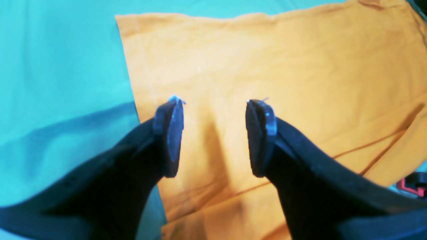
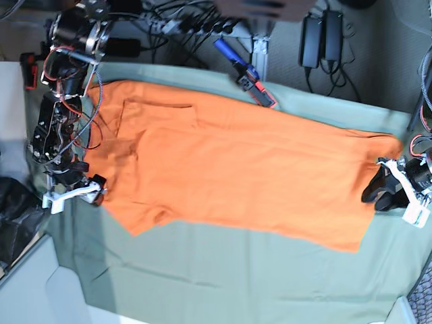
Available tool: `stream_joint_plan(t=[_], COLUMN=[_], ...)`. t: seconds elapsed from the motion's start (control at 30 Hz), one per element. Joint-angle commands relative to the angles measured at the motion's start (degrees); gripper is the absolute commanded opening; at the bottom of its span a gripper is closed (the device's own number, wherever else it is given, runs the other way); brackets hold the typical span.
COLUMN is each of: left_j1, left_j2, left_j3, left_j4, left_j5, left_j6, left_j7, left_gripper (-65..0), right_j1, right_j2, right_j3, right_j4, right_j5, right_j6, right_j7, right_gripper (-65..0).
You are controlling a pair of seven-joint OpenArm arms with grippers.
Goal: Fold the T-shirt properly
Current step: 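Move both grippers to the opposite long edge of the shirt and grasp it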
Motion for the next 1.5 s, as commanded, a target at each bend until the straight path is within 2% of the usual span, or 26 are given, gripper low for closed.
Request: stream_joint_plan(t=[0.0, 0.23, 0.8, 0.97, 1.07, 1.27, 1.37, 1.47], left_j1=[-0.9, -0.9, -0.9, -0.9, -0.9, -1.1, -1.2, -1.5], left_j2=[-1.1, -1.1, -1.1, -1.1, -1.1, -1.1, -1.1, -1.1], left_j3=[-0.4, -0.4, -0.4, -0.4, -0.4, -0.5, -0.5, -0.5], left_j4=[0.8, 0.3, -1.3, -1.3, -1.3, -1.4, -1.4, -1.4], left_j5=[-0.3, 0.7, 0.7, 0.7, 0.7, 2.5, 4.0, 6.0], left_j6=[-0.4, -0.4, -0.4, -0.4, -0.4, -0.4, 2.3, 3.2], left_j7=[-1.4, 0.6, 0.3, 0.3, 0.3, -0.9, -1.3, -2.5], left_gripper=[-31.7, -31.7, -31.7, -31.7, -31.7, -31.7, -31.7, -31.7], right_j1=[1.6, 1.5, 1.5, 1.5, 1.5, 1.7, 1.8, 2.2], right_j2=[1.2, 1.1, 3.1, 3.0, 2.9, 1.8, 0.1, -1.4], right_j3=[-1.2, -8.1, -3.7, -3.7, -3.7, -3.8, -3.8, -3.8], right_j4=[0.7, 0.7, -0.5, -5.5, -6.3, -4.2, -2.9, -2.6], right_j5=[0.5, -1.0, -1.4, -1.3, 0.5, 4.2, 4.2, 4.2], right_j6=[3.3, 3.3, 3.3, 4.8, 6.1, 7.3, 7.6, 7.6], right_j7=[1.3, 1.3, 1.9, 5.4, 5.5, 4.7, 4.5, 4.2], right_gripper=[-23.6, -23.6, -23.6, -23.6, -23.7, -23.7, -23.7, -23.7])
